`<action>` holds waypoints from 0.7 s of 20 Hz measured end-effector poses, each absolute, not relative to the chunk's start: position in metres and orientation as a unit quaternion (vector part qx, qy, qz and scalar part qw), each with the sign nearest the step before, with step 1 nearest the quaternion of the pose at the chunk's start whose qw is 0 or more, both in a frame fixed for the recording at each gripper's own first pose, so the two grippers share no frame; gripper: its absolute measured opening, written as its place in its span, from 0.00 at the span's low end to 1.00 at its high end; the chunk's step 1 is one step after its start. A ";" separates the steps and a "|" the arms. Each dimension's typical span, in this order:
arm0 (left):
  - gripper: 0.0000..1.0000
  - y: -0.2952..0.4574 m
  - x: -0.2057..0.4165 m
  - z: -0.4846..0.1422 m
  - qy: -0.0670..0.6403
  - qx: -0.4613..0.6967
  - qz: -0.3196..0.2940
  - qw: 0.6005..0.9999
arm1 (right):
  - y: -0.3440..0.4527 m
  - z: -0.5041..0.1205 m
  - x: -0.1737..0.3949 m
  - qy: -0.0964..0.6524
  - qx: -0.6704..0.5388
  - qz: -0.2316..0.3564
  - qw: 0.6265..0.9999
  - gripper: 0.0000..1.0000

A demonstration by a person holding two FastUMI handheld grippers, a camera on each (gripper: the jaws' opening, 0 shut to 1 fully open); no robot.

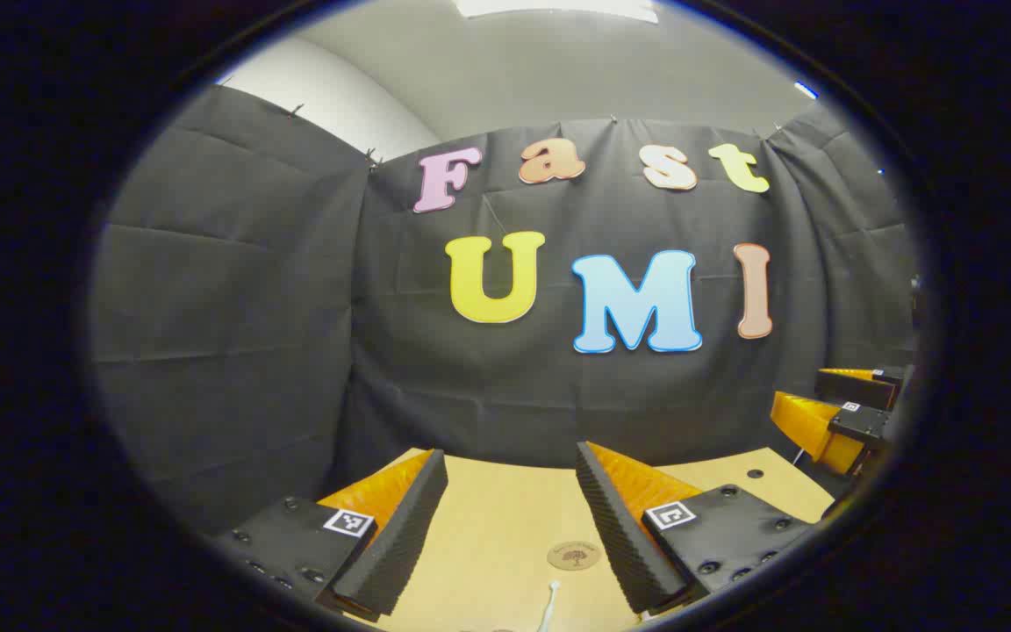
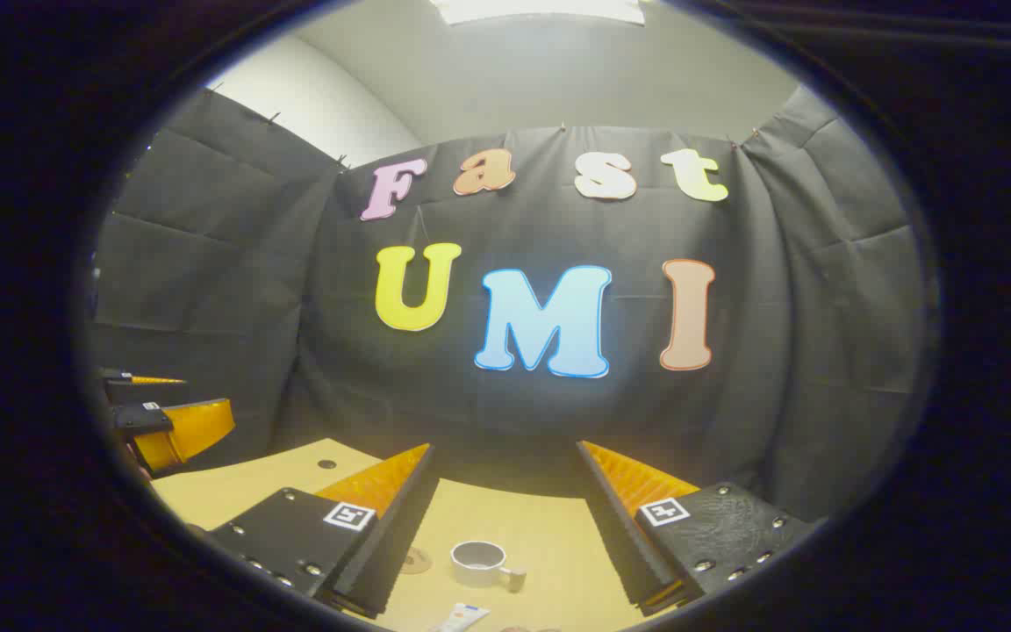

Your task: Put the toothbrush and toothpaste on the desktop into the cup, then pick up the cup and place it on the coaster on the desktop.

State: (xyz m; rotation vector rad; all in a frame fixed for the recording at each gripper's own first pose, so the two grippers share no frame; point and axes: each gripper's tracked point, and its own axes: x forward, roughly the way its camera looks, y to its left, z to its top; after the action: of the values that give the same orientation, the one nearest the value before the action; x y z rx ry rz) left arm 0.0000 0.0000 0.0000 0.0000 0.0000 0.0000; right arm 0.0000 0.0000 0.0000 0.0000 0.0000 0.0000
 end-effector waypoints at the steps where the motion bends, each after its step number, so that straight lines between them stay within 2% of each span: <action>1: 0.96 0.001 0.005 -0.001 0.002 0.003 0.002 1.000 | 0.002 0.001 0.001 -0.001 -0.004 0.002 1.000 0.94; 5: 0.96 -0.009 0.028 -0.001 0.009 0.004 -0.017 1.000 | 0.002 -0.008 0.002 0.019 0.009 0.001 1.000 0.93; 7: 0.93 -0.016 0.037 0.001 0.008 0.004 -0.031 0.999 | 0.001 -0.013 0.002 0.029 0.016 -0.001 0.999 0.93; 8: 0.96 -0.019 0.041 0.000 0.009 0.005 -0.037 0.999 | 0.002 -0.015 0.003 0.032 0.014 -0.001 0.999 0.92; 11: 0.97 -0.022 0.049 -0.007 0.016 -0.003 -0.050 0.999 | 0.007 -0.019 0.003 0.037 0.016 -0.003 0.999 0.94; 12: 1.00 -0.023 0.050 -0.009 0.019 -0.005 -0.053 0.998 | 0.007 -0.020 0.003 0.040 0.020 -0.001 0.999 0.93; 14: 0.97 -0.019 0.053 -0.013 0.022 -0.010 -0.054 0.998 | 0.009 -0.027 0.004 0.049 0.022 0.000 0.999 0.94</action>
State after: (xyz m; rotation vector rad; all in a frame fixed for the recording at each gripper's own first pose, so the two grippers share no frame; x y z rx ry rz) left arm 0.0535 -0.0188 -0.0131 -0.0199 0.0442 -0.1080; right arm 0.0037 0.0094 -0.0269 0.0450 0.0973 0.0000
